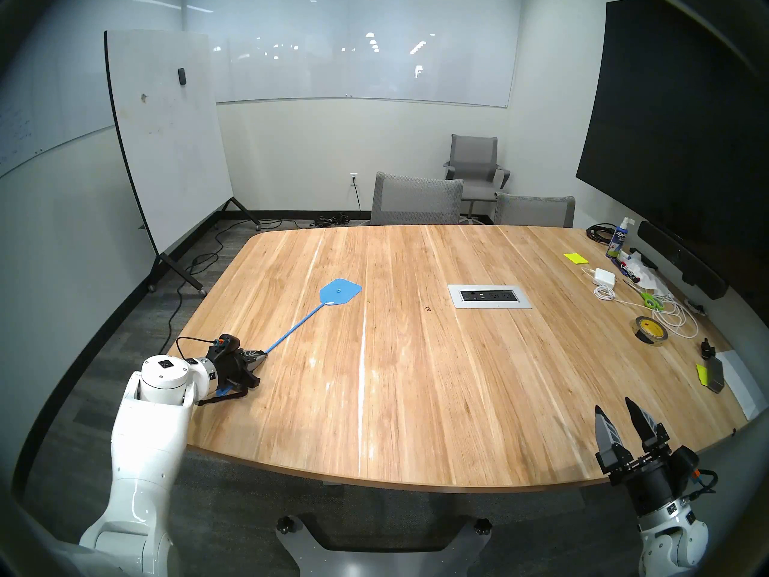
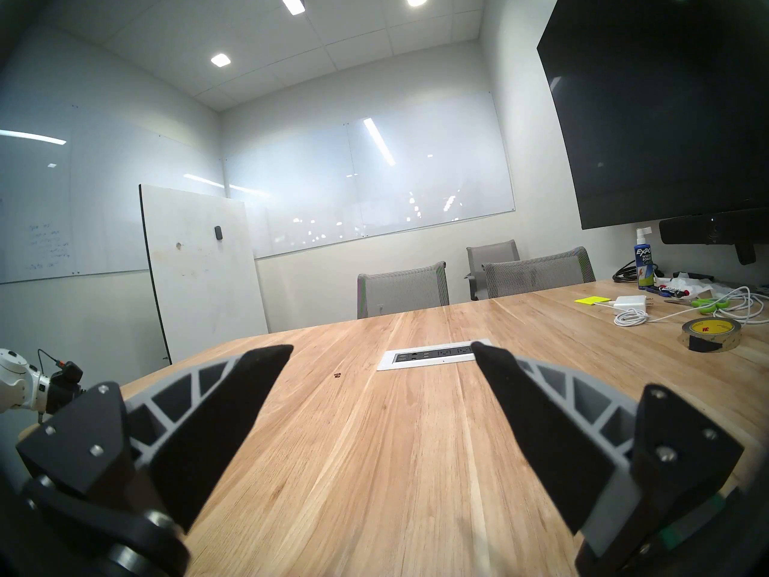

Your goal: Swat a bug on table

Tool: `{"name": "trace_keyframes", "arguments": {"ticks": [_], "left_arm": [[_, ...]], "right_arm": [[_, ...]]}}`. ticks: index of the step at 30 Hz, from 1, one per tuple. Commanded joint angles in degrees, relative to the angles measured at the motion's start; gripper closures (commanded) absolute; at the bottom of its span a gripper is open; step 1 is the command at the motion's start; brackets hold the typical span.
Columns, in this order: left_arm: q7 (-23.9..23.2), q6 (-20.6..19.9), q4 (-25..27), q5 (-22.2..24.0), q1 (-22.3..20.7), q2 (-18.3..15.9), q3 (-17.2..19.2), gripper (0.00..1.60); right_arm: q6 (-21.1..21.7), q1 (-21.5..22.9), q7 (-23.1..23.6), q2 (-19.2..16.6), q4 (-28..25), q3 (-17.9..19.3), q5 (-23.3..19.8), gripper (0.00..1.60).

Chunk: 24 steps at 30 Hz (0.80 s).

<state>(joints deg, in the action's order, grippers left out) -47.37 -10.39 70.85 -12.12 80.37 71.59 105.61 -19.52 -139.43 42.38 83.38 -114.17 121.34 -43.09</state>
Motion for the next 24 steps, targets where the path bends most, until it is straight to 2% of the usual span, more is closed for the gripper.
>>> {"name": "trace_keyframes", "arguments": {"ticks": [1, 20, 24], "left_arm": [[-0.1, 0.2, 0.6, 0.1, -0.5, 0.0, -0.1, 1.6], [-0.1, 0.2, 0.6, 0.0, -0.5, 0.1, 0.0, 1.6], [-0.6, -1.7, 1.4, -1.5, 0.9, -0.9, -0.7, 1.6]], "right_arm": [[0.1, 0.0, 0.0, -0.1, -0.9, 0.0, 0.0, 0.0], [0.1, 0.0, 0.0, 0.0, -0.9, 0.0, 0.0, 0.0], [0.1, 0.0, 0.0, 0.0, -0.9, 0.0, 0.0, 0.0]]}}
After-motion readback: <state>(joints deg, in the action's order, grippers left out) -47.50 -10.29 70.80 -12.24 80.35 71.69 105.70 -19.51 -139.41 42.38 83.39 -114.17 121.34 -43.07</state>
